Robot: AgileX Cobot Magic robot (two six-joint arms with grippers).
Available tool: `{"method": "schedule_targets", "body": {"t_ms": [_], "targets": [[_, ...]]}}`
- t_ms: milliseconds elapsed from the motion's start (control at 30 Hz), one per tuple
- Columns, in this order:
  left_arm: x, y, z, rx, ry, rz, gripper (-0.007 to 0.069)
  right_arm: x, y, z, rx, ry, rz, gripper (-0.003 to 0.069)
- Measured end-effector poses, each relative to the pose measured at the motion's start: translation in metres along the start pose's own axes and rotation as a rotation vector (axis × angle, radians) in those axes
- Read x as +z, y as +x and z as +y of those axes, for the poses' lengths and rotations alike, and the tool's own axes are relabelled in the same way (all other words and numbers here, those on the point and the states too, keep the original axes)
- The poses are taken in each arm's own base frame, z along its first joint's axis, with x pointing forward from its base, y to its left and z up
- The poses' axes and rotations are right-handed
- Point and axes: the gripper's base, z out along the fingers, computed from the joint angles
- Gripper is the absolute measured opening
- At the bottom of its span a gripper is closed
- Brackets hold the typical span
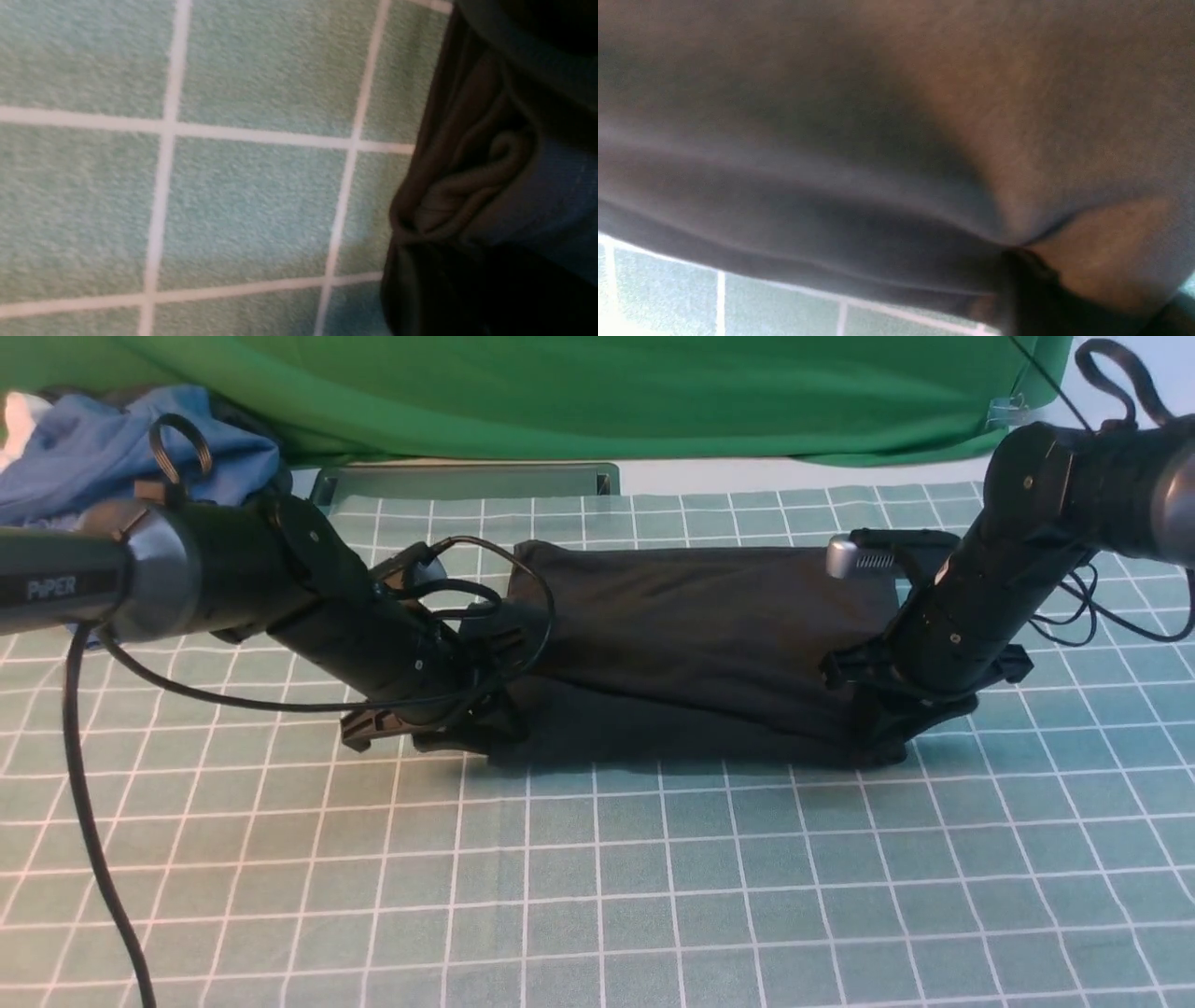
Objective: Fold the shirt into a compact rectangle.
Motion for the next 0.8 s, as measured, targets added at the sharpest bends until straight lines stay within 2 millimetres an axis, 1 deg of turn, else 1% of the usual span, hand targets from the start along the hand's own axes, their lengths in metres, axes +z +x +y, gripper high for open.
{"method": "schedule_targets", "body": {"t_ms": [67, 100, 167, 267, 300, 333, 367, 433, 467, 500, 600, 733, 800], "targets": [[-0.001, 0.005, -0.001, 0.018, 0.012, 0.054, 0.0039, -0.003, 0.002, 0.0, -0.016, 0.003, 0.012, 0.015], [-0.003, 0.008, -0.002, 0.024, 0.016, 0.077, 0.0036, -0.003, 0.003, 0.0, -0.018, 0.005, 0.019, 0.0153], [-0.011, 0.025, 0.0, 0.041, 0.02, 0.154, 0.0032, -0.011, 0.011, 0.0, -0.045, 0.017, 0.094, 0.0156], [-0.017, 0.043, 0.004, 0.024, 0.019, 0.197, 0.0032, -0.017, 0.025, 0.0, -0.066, 0.021, 0.169, 0.0156], [-0.021, 0.052, 0.007, 0.013, 0.019, 0.21, 0.0032, -0.019, 0.033, 0.001, -0.08, 0.021, 0.186, 0.0156], [-0.022, 0.06, 0.01, 0.001, 0.016, 0.225, 0.0032, -0.02, 0.039, 0.001, -0.084, 0.021, 0.198, 0.0156], [-0.022, 0.063, 0.011, -0.005, 0.017, 0.23, 0.0032, -0.02, 0.042, 0.0, -0.082, 0.022, 0.205, 0.0156], [-0.027, 0.079, 0.015, -0.033, 0.021, 0.252, 0.0032, -0.021, 0.056, 0.0, -0.086, 0.027, 0.2, 0.0156], [-0.028, 0.08, 0.015, -0.034, 0.023, 0.25, 0.0032, -0.023, 0.057, 0.0, -0.086, 0.026, 0.195, 0.0156], [-0.031, 0.087, 0.016, -0.042, 0.025, 0.262, 0.0032, -0.022, 0.062, -0.001, -0.083, 0.029, 0.174, 0.0156], [-0.037, 0.091, 0.014, -0.03, 0.033, 0.256, 0.0032, -0.022, 0.065, -0.002, -0.083, 0.033, 0.131, 0.0156], [-0.039, 0.091, 0.012, -0.025, 0.036, 0.248, 0.0039, -0.022, 0.064, -0.002, -0.084, 0.034, 0.117, 0.0164], [-0.039, 0.091, 0.013, -0.02, 0.032, 0.249, 0.0064, -0.023, 0.064, -0.002, -0.084, 0.037, 0.114, 0.0206]]}}
